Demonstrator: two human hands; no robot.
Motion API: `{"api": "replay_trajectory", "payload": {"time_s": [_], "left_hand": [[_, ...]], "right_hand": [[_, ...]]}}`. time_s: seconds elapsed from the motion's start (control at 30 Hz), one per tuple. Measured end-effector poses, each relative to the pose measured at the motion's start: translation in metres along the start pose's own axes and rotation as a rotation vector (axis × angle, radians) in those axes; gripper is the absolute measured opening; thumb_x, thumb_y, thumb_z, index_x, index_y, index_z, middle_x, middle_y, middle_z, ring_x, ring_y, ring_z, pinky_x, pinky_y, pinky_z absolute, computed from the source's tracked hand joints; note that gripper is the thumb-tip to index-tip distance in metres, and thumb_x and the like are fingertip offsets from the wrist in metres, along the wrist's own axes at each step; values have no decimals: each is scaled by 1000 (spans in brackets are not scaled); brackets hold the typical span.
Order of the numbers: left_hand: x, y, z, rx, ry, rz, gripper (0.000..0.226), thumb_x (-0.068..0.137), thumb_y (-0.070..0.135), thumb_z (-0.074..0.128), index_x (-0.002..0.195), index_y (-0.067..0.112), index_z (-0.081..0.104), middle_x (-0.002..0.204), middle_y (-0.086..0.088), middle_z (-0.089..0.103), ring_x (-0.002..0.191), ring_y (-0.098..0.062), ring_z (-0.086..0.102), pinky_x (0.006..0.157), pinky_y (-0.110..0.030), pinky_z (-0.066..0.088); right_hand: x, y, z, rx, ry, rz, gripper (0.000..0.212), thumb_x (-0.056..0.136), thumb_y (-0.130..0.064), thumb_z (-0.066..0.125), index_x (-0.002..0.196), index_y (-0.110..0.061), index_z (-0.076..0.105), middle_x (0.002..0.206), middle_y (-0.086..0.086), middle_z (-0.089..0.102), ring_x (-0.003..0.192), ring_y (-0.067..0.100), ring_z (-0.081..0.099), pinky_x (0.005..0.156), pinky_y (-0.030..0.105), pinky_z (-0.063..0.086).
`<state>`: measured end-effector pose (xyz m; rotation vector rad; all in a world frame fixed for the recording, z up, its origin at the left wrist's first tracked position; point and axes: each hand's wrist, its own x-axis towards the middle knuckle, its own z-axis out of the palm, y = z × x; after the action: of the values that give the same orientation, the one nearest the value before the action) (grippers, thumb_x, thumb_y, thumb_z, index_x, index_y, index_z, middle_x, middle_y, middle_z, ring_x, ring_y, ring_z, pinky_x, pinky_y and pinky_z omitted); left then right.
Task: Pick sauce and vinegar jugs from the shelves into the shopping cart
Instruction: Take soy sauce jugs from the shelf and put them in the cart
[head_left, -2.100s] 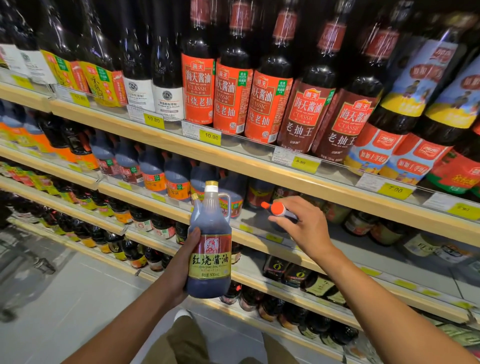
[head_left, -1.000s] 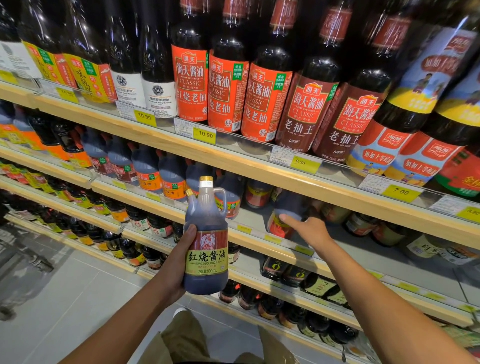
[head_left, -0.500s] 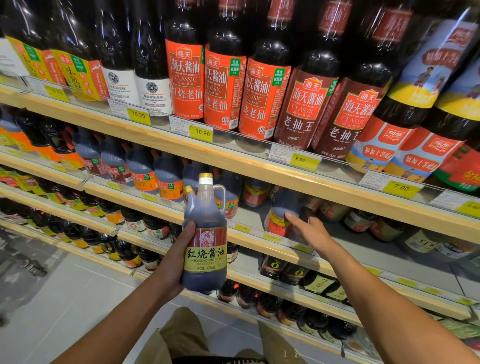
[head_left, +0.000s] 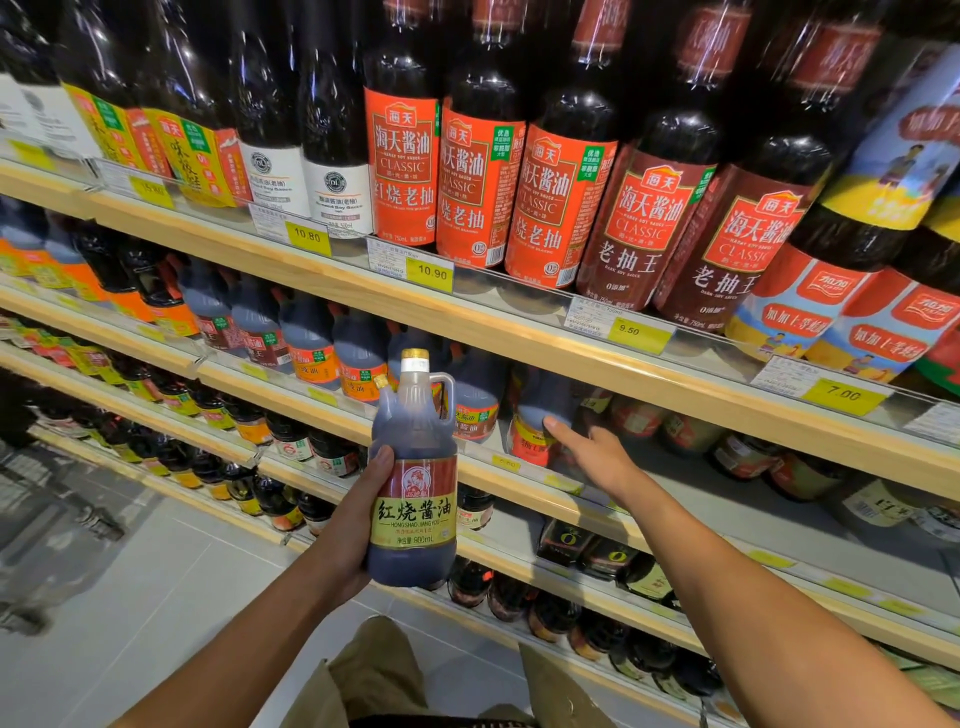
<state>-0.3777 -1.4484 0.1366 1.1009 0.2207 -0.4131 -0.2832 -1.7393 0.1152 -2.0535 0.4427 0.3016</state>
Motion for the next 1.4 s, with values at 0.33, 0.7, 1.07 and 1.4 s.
{"api": "replay_trajectory", "payload": {"time_s": [0.33,0.7,1.07,1.4], "left_hand": [[0,3,-3,-16,-33,5,106,39,75,86,123,14,63,104,-20,75,90,-32,75,69,-37,62],[-9,-2,25,-19,-70,-51,80,73,70,72,127,12,61,109,-21,74,94,-32,75,71,-38,62],[-8,-23,73,34,-188,-209,91,64,72,75,130,11,64,126,-25,67,112,-39,67,97,-47,54],[-5,-48,106,74,-228,-292,65,96,62,38,128,11,64,120,-18,72,109,-30,70,98,-43,50]], "right_hand": [[15,0,17,11,-6,-4,101,81,-77,61,142,2,47,144,18,55,127,33,57,106,48,47],[-1,9,-5,70,26,8,98,67,-80,69,131,-6,59,132,10,64,119,29,63,99,45,53],[-101,18,-31,267,-345,-100,16,100,-28,63,107,-15,69,104,4,73,86,16,71,73,31,58],[-138,32,-32,405,-472,10,56,83,-55,72,122,-16,64,118,7,74,113,24,70,98,49,55]]}}
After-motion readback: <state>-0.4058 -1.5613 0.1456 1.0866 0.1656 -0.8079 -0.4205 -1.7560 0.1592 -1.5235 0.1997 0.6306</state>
